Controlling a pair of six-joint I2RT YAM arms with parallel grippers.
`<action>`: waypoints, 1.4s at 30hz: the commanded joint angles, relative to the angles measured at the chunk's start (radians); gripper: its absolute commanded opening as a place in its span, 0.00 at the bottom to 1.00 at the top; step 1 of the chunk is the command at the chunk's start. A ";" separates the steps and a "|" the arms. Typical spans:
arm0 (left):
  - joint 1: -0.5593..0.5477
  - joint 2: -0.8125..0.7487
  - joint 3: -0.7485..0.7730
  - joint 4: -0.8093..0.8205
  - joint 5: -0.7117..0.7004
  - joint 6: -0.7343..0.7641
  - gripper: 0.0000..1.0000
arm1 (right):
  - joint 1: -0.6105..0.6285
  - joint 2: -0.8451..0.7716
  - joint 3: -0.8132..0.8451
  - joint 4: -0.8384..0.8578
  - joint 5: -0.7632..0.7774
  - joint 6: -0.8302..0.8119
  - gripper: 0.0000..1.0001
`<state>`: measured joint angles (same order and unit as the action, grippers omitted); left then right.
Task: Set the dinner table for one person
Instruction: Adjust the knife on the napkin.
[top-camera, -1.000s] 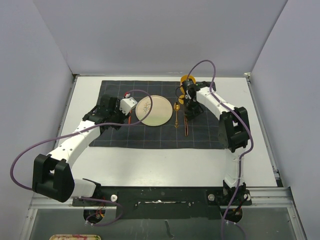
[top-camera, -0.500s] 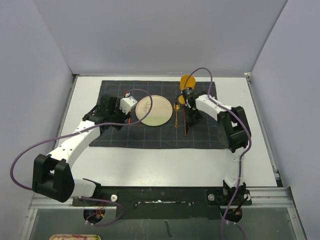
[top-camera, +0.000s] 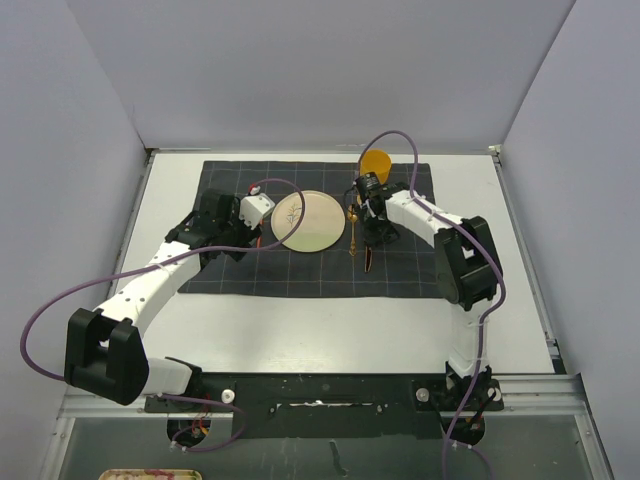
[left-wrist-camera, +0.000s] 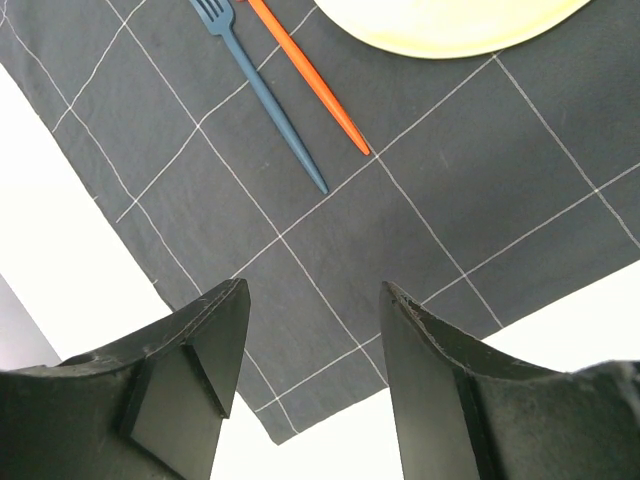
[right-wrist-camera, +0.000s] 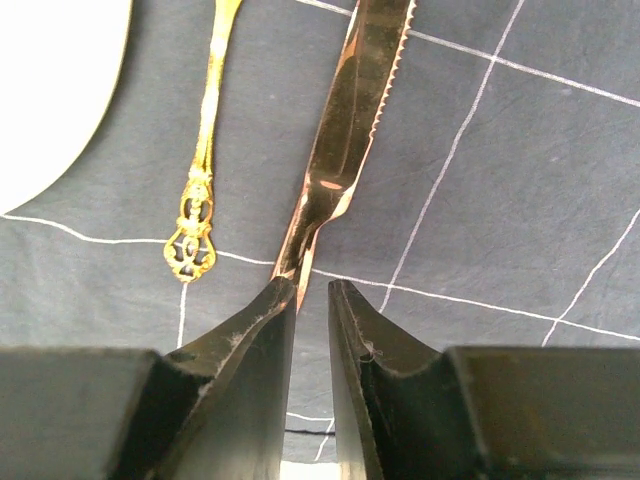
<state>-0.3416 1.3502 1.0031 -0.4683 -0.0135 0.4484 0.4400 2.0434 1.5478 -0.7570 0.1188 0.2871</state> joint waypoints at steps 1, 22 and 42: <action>-0.006 -0.051 0.006 0.043 0.016 -0.004 0.53 | 0.008 -0.083 0.031 0.025 -0.014 -0.008 0.23; -0.005 -0.039 -0.010 0.042 0.014 0.005 0.54 | 0.010 0.022 0.042 0.025 -0.027 0.004 0.26; -0.005 -0.029 -0.019 0.042 0.017 0.027 0.54 | 0.012 0.118 0.075 -0.001 -0.062 0.001 0.00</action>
<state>-0.3416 1.3502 0.9859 -0.4675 -0.0105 0.4576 0.4469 2.1239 1.6081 -0.7753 0.0776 0.2878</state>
